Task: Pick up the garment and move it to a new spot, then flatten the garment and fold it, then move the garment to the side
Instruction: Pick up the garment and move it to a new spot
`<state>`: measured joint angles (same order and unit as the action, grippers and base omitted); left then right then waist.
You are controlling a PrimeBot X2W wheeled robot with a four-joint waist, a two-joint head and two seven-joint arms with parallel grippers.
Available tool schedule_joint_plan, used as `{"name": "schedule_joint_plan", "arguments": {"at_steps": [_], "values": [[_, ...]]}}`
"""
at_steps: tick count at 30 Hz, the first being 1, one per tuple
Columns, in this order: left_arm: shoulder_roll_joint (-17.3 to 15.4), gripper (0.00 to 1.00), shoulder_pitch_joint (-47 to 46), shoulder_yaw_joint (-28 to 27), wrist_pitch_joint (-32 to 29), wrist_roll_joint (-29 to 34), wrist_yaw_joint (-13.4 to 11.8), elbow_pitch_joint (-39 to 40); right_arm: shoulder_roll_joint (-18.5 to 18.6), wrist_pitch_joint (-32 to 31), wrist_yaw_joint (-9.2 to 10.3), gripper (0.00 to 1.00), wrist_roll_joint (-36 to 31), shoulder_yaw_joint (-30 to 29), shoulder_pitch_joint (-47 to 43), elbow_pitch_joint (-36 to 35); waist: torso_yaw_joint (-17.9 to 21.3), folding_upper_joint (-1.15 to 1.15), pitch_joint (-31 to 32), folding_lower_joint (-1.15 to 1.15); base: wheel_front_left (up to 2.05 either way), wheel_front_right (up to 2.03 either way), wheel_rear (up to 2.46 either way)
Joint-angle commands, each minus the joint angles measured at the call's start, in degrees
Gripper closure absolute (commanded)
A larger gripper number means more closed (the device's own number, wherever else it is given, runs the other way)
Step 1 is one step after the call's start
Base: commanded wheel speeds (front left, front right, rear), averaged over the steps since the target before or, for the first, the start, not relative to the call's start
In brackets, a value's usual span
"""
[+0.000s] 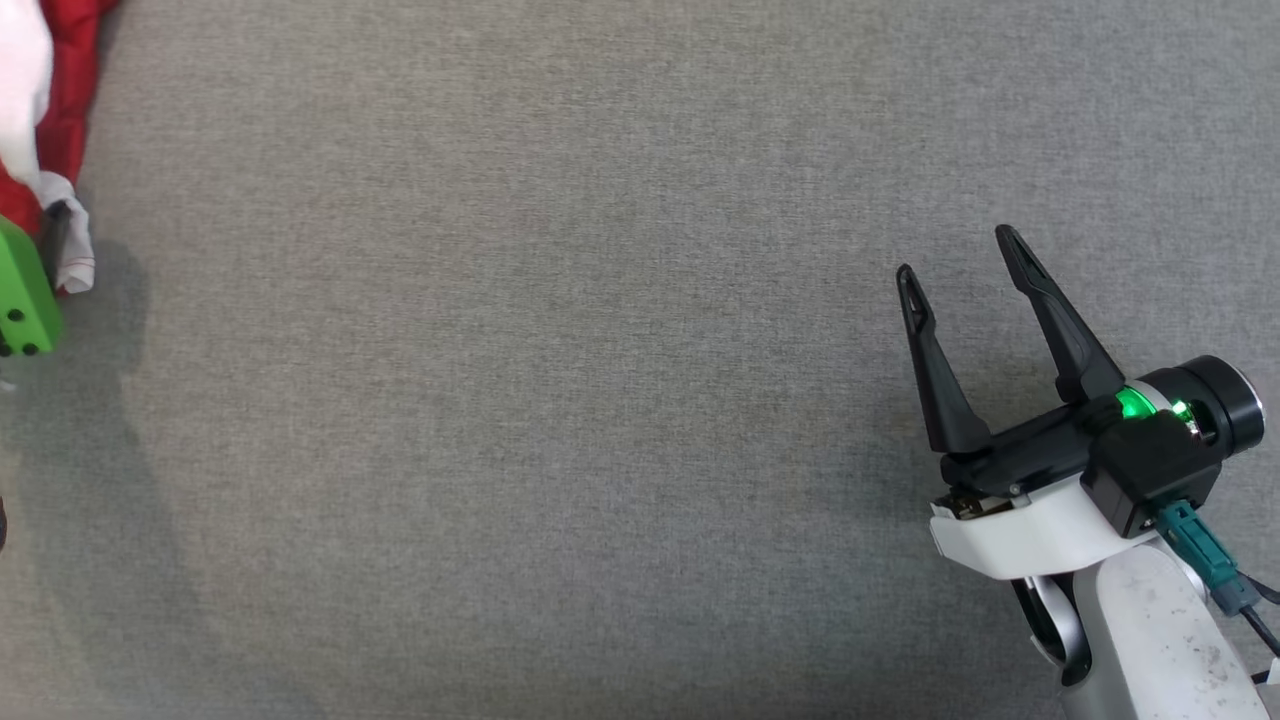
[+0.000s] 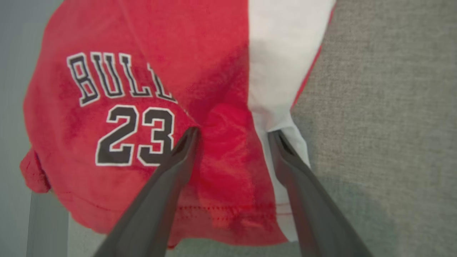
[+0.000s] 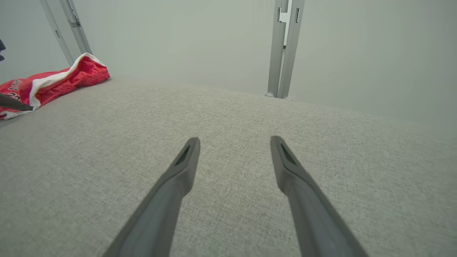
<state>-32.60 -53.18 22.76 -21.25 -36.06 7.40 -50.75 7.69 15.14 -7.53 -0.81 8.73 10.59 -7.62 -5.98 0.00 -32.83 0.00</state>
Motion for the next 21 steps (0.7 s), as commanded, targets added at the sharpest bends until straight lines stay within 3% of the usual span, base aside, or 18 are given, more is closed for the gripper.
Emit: {"name": "schedule_joint_plan", "arguments": {"at_steps": [1, 5, 6, 7, 14, 21], "values": [[1.2, 0.00, 0.8, 0.9, -1.4, -1.2, 0.0, -2.1, -0.2, 0.0, 0.10, 0.00, -0.6, 0.3, 0.5, -0.1, 1.1, 0.00, -1.0, 0.00, 0.00, 0.00, 0.00], [2.1, 0.00, 1.6, 2.7, -5.0, -3.6, 0.0, -4.3, -0.4, 0.0, 0.10, 0.00, -1.1, 0.9, 0.1, 0.0, 1.3, 0.00, -0.9, 0.00, 0.00, 0.00, 0.00], [2.3, 0.75, 2.1, 3.6, -6.0, -4.3, 0.1, -3.9, -0.3, 0.0, 0.11, 0.00, -1.2, 0.8, 0.0, 0.0, 1.3, 0.00, -0.8, 0.00, 0.00, 0.00, 0.00], [2.3, 1.00, 2.6, 4.5, -6.9, -5.3, 0.1, -3.0, -0.4, 0.0, 0.11, 0.00, -1.1, 0.7, -0.1, 0.1, 1.2, 0.00, -0.7, 0.00, 0.00, 0.00, 0.00], [-0.8, 1.00, 0.7, 6.2, 1.5, -4.5, 0.1, -1.1, -0.5, 0.0, 0.11, 0.00, -1.4, 0.7, -0.6, 1.2, 0.2, 0.00, 2.0, 0.00, 0.00, 0.00, 0.00], [-1.6, 1.00, -3.3, 8.1, 16.7, 1.1, -0.7, -1.7, -1.3, 0.0, 0.11, 0.00, -0.4, 1.5, -1.3, 2.9, -0.8, 0.00, 8.0, 0.00, 0.00, 0.00, 0.00]]}}
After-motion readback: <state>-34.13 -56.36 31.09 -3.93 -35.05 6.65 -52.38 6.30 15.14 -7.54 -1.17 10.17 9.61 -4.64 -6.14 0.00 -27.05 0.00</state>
